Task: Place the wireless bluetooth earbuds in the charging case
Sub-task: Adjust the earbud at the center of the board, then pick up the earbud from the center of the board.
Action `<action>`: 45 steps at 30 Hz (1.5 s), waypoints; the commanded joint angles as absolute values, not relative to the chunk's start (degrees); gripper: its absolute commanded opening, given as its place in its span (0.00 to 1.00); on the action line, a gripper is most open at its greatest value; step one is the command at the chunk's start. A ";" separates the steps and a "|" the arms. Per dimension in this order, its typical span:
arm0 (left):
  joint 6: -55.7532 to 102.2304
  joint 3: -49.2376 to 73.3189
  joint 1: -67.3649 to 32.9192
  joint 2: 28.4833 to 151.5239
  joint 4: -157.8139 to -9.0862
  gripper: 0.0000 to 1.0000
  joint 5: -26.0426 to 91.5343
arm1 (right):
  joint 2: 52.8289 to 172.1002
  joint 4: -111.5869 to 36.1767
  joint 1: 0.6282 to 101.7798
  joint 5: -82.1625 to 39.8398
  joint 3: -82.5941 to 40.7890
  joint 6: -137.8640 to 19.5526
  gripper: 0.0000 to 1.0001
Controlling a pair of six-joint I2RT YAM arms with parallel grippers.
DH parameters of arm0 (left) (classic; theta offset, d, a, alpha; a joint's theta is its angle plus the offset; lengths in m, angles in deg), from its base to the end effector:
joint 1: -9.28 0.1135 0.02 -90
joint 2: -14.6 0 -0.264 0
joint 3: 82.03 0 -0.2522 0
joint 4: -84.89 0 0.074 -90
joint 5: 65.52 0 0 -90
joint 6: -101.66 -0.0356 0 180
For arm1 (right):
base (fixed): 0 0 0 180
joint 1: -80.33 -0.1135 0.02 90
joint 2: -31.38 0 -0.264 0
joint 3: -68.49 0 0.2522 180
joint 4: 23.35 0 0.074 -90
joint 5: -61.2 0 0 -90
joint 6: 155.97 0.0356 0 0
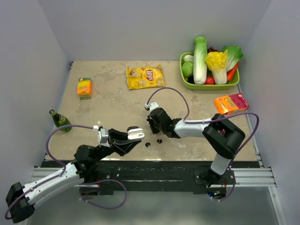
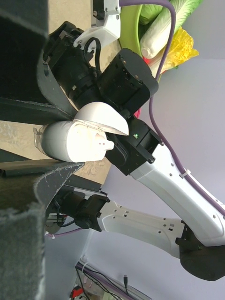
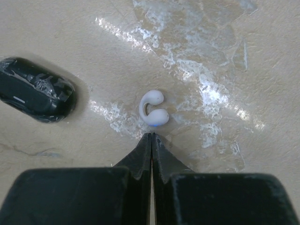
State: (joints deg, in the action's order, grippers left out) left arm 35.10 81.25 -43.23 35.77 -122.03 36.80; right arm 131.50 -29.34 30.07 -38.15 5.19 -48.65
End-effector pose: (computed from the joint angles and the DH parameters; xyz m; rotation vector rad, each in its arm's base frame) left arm 0.0705 -0.1044 0.2308 0.5185 1.1809 -1.2802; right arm 0.2271 0.2642 0.1481 -0.5832 2.2676 0.4094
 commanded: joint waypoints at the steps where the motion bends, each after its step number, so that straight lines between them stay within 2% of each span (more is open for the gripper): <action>1: 35.92 86.05 -43.19 35.78 -125.73 0.00 37.58 | 127.10 -30.87 29.88 -40.93 5.25 -47.86 0.01; 8: 36.00 86.14 -43.19 35.69 -126.35 0.00 37.40 | 122.70 -29.73 29.79 -38.21 4.20 -51.19 0.34; 11: 36.09 85.97 -43.28 35.69 -126.43 0.00 37.40 | 125.68 -31.04 29.79 -35.75 1.30 -53.04 0.40; 23: 35.65 85.44 -43.37 34.29 -123.62 0.00 37.05 | 132.54 -31.05 29.79 -33.19 -2.22 -53.84 0.40; 45: 35.39 85.70 -43.37 34.73 -123.89 0.00 37.05 | 134.92 -32.36 30.76 -37.76 -2.57 -53.58 0.40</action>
